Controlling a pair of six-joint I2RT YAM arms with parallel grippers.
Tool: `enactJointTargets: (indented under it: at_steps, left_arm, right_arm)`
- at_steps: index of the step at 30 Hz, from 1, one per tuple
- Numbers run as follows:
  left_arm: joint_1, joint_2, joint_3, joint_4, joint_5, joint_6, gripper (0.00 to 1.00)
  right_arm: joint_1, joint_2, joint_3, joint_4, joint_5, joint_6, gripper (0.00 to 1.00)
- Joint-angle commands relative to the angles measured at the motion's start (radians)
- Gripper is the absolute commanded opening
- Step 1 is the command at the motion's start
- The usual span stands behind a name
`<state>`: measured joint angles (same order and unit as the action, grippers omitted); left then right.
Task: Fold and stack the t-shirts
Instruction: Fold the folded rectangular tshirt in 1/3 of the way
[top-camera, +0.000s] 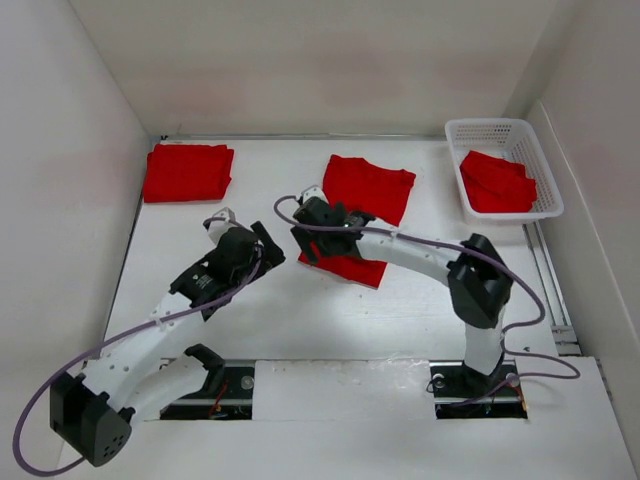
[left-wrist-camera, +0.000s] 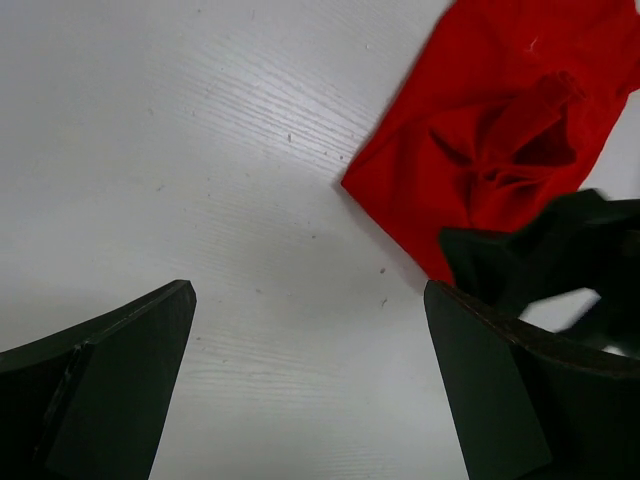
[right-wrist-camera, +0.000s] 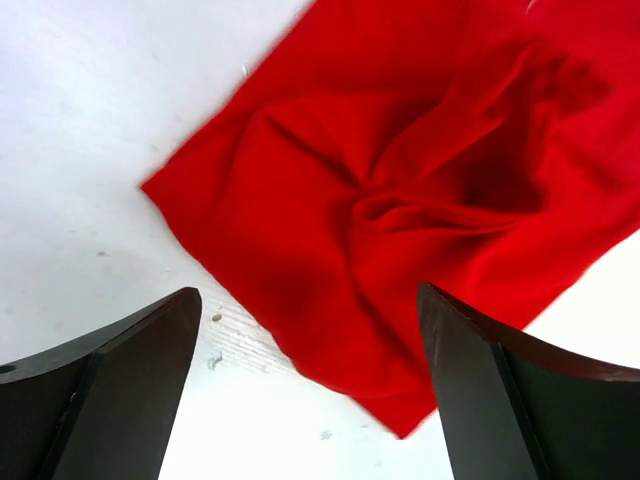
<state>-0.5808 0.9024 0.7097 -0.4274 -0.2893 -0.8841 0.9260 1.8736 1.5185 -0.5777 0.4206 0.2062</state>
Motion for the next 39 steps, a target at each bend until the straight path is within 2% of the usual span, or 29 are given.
enactJointTargets:
  at_steps: [1,2,3,6,15,18,26,29,36,39]
  left_arm:
    - [0.001,-0.092,-0.004,-0.045,-0.053,-0.048,1.0]
    - [0.001,-0.108,-0.004,-0.059,-0.053,-0.049,1.0]
    - [0.001,-0.121,-0.015,-0.059,-0.053,-0.049,1.0]
    - [0.001,-0.151,-0.024,-0.085,-0.062,-0.058,1.0]
    - [0.001,-0.142,-0.033,-0.111,-0.039,-0.058,1.0]
    - [0.001,-0.132,-0.033,-0.111,-0.039,-0.049,1.0]
    - [0.001,-0.123,-0.033,-0.1,-0.039,-0.049,1.0]
    - [0.001,-0.123,-0.033,-0.1,-0.039,-0.049,1.0]
    - [0.001,-0.123,-0.033,-0.1,-0.048,-0.049,1.0]
    - [0.001,-0.123,-0.033,-0.1,-0.048,-0.049,1.0]
  right_arm:
    - [0.03,0.059,0.063,-0.054,0.107,0.176,0.93]
    - [0.03,0.074,0.072,-0.063,0.107,0.197,0.93]
    - [0.03,0.1,0.086,-0.063,0.107,0.232,0.87]
    - [0.03,0.131,0.098,-0.073,0.107,0.283,0.81]
    - [0.01,0.131,0.108,-0.073,0.118,0.377,0.78]
    - [-0.021,0.121,0.108,-0.073,0.08,0.406,0.74]
    - [-0.075,0.13,0.095,-0.063,0.076,0.406,0.71]
    - [-0.085,0.154,0.095,-0.063,0.086,0.406,0.66]
    - [-0.107,0.164,0.104,-0.054,0.086,0.406,0.31]
    - [-0.107,0.154,0.092,-0.063,0.086,0.406,0.3]
